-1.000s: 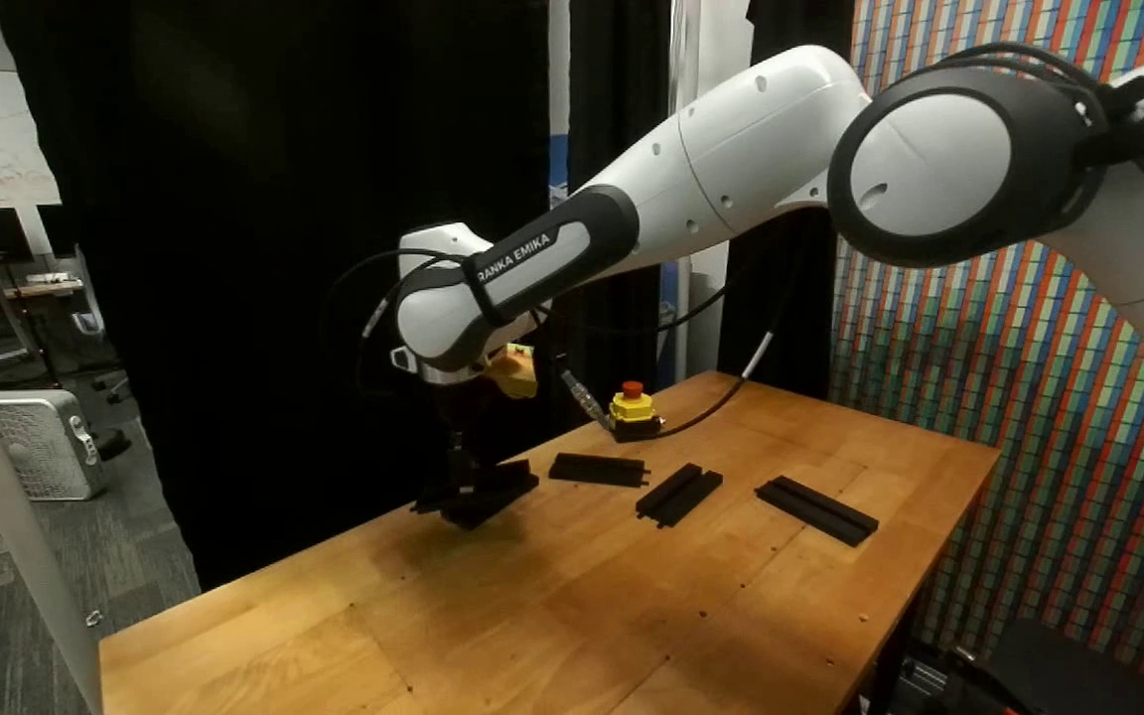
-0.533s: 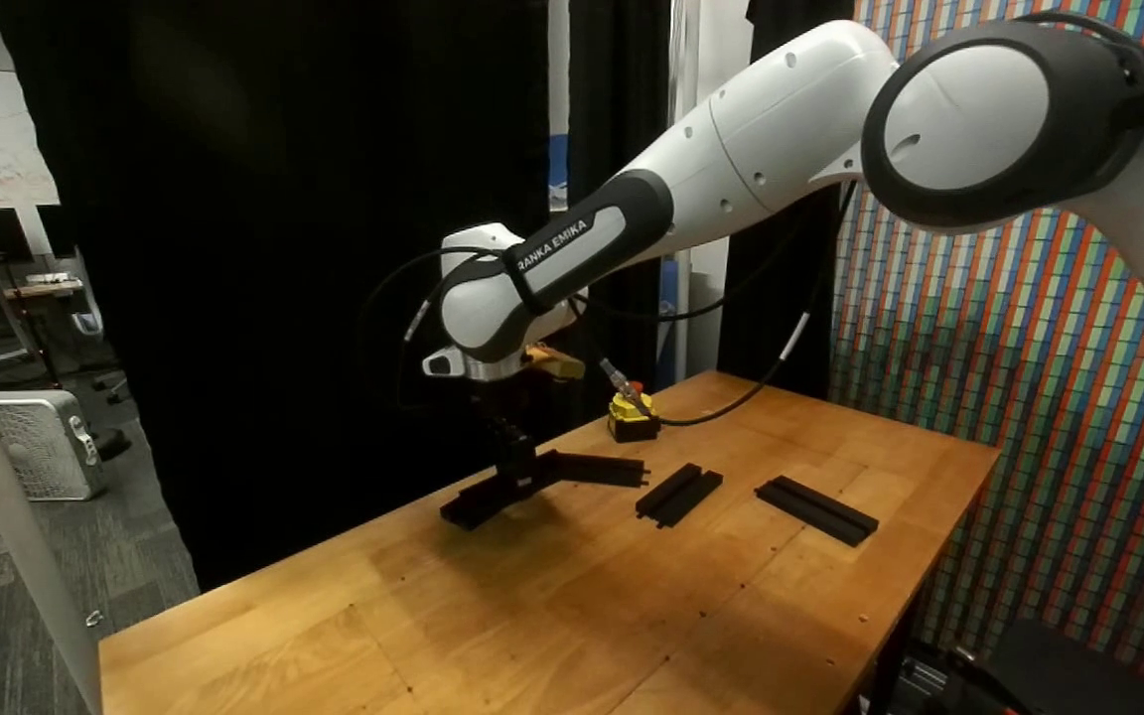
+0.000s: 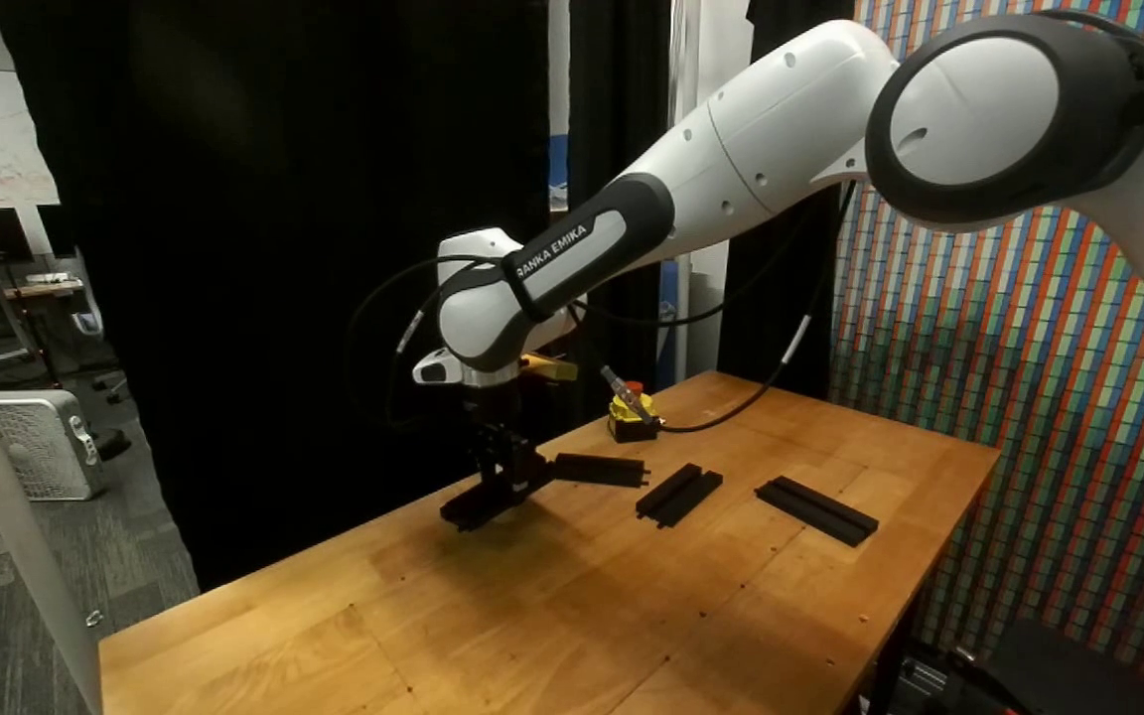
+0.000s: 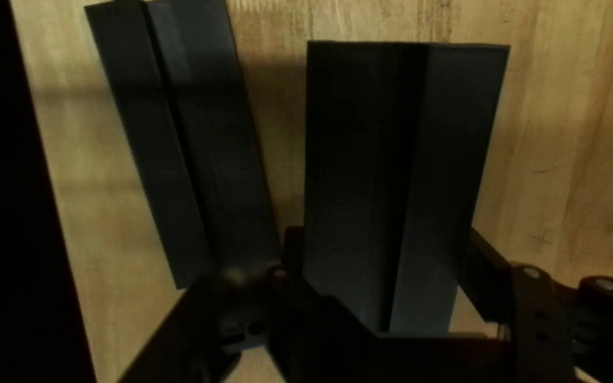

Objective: Arrange the black objects together

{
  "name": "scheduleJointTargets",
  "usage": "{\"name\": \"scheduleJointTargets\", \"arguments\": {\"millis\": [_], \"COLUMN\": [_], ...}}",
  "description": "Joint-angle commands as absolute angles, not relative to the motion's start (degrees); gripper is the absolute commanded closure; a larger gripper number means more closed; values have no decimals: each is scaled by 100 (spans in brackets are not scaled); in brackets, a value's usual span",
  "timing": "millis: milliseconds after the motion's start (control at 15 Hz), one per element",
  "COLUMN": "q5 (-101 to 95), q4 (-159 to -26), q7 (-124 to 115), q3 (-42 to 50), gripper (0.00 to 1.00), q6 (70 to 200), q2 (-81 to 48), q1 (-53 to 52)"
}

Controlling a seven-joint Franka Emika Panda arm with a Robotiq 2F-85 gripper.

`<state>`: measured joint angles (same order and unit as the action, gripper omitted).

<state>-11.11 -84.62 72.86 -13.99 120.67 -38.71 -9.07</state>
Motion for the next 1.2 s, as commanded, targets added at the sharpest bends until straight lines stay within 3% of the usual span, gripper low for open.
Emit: {"name": "scheduleJointTargets", "arguments": {"millis": [0, 1133], "q5": [-1019, -1088], "q4": [-8726, -8531], "q7": [7599, 8309], "q3": [-1436, -1305], "gripper": [55, 55], "q6": [12574, 13409], "q2": [-3627, -4133], "q1": [-813, -775]}}
